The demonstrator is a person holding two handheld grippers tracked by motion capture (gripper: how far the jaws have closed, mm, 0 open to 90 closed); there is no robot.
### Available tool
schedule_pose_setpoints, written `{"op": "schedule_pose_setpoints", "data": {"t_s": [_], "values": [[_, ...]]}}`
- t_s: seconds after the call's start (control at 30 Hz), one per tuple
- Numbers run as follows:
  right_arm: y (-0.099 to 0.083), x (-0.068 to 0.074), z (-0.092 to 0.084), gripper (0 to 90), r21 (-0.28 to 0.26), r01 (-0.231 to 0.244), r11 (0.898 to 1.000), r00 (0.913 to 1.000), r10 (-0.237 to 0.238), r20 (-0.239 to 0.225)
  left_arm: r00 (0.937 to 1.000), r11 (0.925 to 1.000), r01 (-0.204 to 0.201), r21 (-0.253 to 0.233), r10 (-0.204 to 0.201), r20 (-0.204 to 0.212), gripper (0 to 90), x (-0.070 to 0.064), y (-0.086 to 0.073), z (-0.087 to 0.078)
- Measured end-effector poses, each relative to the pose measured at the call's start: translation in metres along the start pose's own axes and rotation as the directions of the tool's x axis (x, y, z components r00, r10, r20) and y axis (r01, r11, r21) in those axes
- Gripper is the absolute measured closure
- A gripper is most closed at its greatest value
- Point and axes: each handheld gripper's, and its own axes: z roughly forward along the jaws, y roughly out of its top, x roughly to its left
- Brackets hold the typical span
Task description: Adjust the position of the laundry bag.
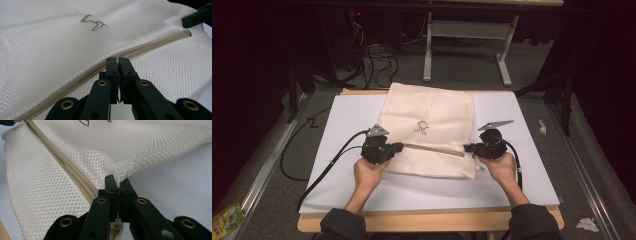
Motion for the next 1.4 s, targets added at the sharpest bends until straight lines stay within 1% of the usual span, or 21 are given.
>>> {"op": "schedule_pose_setpoints", "data": {"t_s": [0.03,0.1,0.23,0.37,0.47,0.5,0.6,0.67,0.7,0.83,0.87,0.9,0.97,1.1,1.2,1.33,1.4], "values": [[0.0,0.0,0.0,89.2,0.005,-0.008,1.0,1.0,0.008,0.003,1.0,1.0,0.004,0.001,-0.004,0.002,87.3,0.001,0.0,0.0],[-0.001,-0.003,0.0,89.2,0.006,-0.015,1.0,0.9999,0.014,0.005,1.0,1.0,-0.002,-0.002,0.002,-0.007,87.3,0.001,0.0,-0.001],[-0.003,-0.004,0.001,89.2,0.013,-0.015,1.0,0.9999,0.015,0.008,0.9999,1.0,0.004,-0.006,-0.005,-0.013,87.3,0.004,-0.002,-0.005],[-0.003,-0.006,-0.001,89.2,0.005,-0.022,1.0,0.9997,0.022,0.014,0.9997,0.9998,0.014,-0.011,-0.015,-0.022,87.3,0.007,-0.004,-0.009],[-0.003,-0.008,-0.002,89.2,0.004,-0.027,1.0,0.9995,0.027,0.019,0.9996,0.9998,0.014,-0.014,-0.015,-0.024,87.3,0.009,-0.004,-0.012],[-0.004,-0.009,-0.002,89.2,-0.001,-0.029,1.0,0.9995,0.029,0.014,0.9994,0.9996,0.022,-0.016,-0.023,-0.026,87.3,0.009,-0.005,-0.012],[-0.004,-0.008,-0.004,89.2,-0.008,-0.02,1.0,0.9994,0.02,0.029,0.9991,0.9997,0.024,-0.008,-0.024,-0.035,87.3,0.012,-0.006,-0.011],[-0.003,-0.006,-0.005,89.1,-0.003,-0.002,1.0,0.999,0.002,0.045,0.9989,0.9995,0.031,-0.006,-0.031,-0.036,87.3,0.014,-0.007,-0.01],[-0.003,-0.006,-0.005,89.1,-0.002,-0.01,1.0,0.9987,0.01,0.05,0.9989,0.9995,0.032,-0.008,-0.032,-0.035,87.3,0.014,-0.006,-0.01],[-0.005,-0.008,-0.005,89.1,-0.008,-0.007,1.0,0.9983,0.008,0.059,0.998,0.9992,0.038,-0.014,-0.039,-0.051,87.3,0.017,-0.006,-0.014],[-0.005,-0.008,-0.005,89.1,-0.008,-0.015,1.0,0.9981,0.015,0.06,0.9977,0.9991,0.04,-0.013,-0.041,-0.053,87.3,0.018,-0.007,-0.015],[-0.006,-0.009,-0.005,89.1,-0.007,-0.01,1.0,0.998,0.011,0.062,0.9976,0.9992,0.04,-0.01,-0.04,-0.057,87.3,0.019,-0.007,-0.016],[-0.006,-0.01,-0.005,89.1,-0.009,-0.019,1.0,0.9977,0.02,0.065,0.9969,0.9991,0.04,-0.008,-0.041,-0.067,87.3,0.021,-0.009,-0.018],[-0.007,-0.011,-0.005,89.1,-0.009,-0.015,1.0,0.9975,0.016,0.069,0.9966,0.999,0.043,-0.011,-0.044,-0.069,87.3,0.024,-0.01,-0.019],[-0.007,-0.012,-0.003,89.1,-0.008,-0.021,1.0,0.9976,0.022,0.066,0.9967,0.9988,0.047,-0.016,-0.048,-0.066,87.3,0.023,-0.011,-0.019],[-0.007,-0.013,-0.005,89.1,-0.01,-0.023,1.0,0.9973,0.023,0.069,0.9967,0.9988,0.046,-0.017,-0.047,-0.066,87.3,0.024,-0.011,-0.019],[-0.006,-0.013,-0.005,89.1,-0.008,-0.018,1.0,0.9973,0.019,0.071,0.9961,0.9989,0.045,-0.017,-0.046,-0.076,87.3,0.025,-0.012,-0.02]]}}
